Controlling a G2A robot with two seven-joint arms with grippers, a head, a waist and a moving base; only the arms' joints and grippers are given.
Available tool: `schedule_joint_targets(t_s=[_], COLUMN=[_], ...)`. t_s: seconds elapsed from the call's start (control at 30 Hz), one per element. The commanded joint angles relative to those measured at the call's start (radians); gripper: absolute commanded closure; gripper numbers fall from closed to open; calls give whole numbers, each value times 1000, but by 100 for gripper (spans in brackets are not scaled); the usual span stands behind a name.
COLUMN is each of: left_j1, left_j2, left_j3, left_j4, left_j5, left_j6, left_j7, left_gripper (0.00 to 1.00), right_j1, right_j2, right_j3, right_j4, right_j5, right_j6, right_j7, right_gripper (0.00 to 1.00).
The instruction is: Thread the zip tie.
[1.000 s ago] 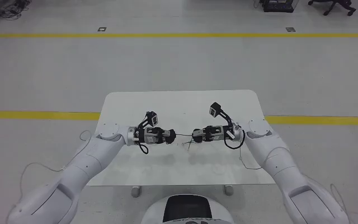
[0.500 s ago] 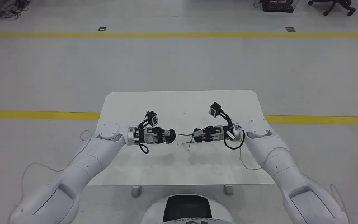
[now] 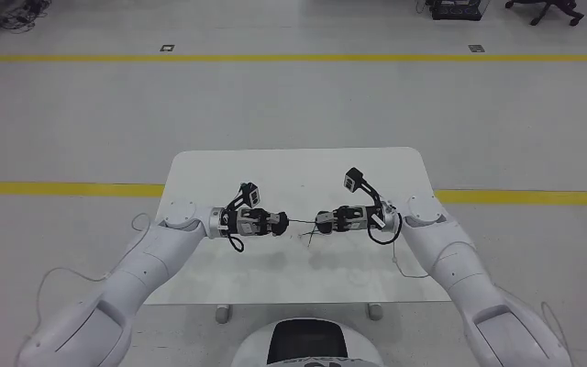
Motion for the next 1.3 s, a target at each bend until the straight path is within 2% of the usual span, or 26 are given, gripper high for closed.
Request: schedule_joint_targets(t_s=[0.0,0.1,0.3,0.33,0.37,0.4,0.43,0.6,0.8,0.9,1.2,1.27], left_j1=[1,3,6,6,5,6,5,8,18,22,24,33], left_j2=[-1,-2,-4,-5,-5,-5,-5,-4,0,3,3,2], left_j3=[-2,-5,-11,-12,-14,-14,-15,-21,-37,-37,-38,-37], left_j4=[0,0,0,-1,-1,-2,-3,-23,-58,-64,-69,-87], left_j5=[2,5,7,9,14,18,27,69,106,141,144,144], left_j6=[1,2,4,2,-6,-10,-18,-74,-74,-62,-60,-57], left_j7=[-1,-1,-1,-1,-1,0,2,17,41,75,79,98], left_gripper=[100,100,100,84,55,35,0,0,0,0,0,0], right_j1=[1,1,2,1,1,1,0,-3,2,5,5,-12], right_j2=[0,-1,-1,-1,-1,-1,-1,1,6,10,11,10], right_j3=[0,-1,1,2,3,3,4,-1,-29,-44,-47,-52], right_j4=[1,3,5,5,5,4,4,-3,-14,-27,-32,-57], right_j5=[0,-1,-3,-3,-3,-2,-1,17,44,40,39,35], right_j6=[0,0,0,0,0,0,0,0,0,0,0,10], right_j7=[0,0,0,0,0,0,0,0,0,0,0,-35], right_gripper=[95,100,100,100,100,100,100,100,100,100,100,100])
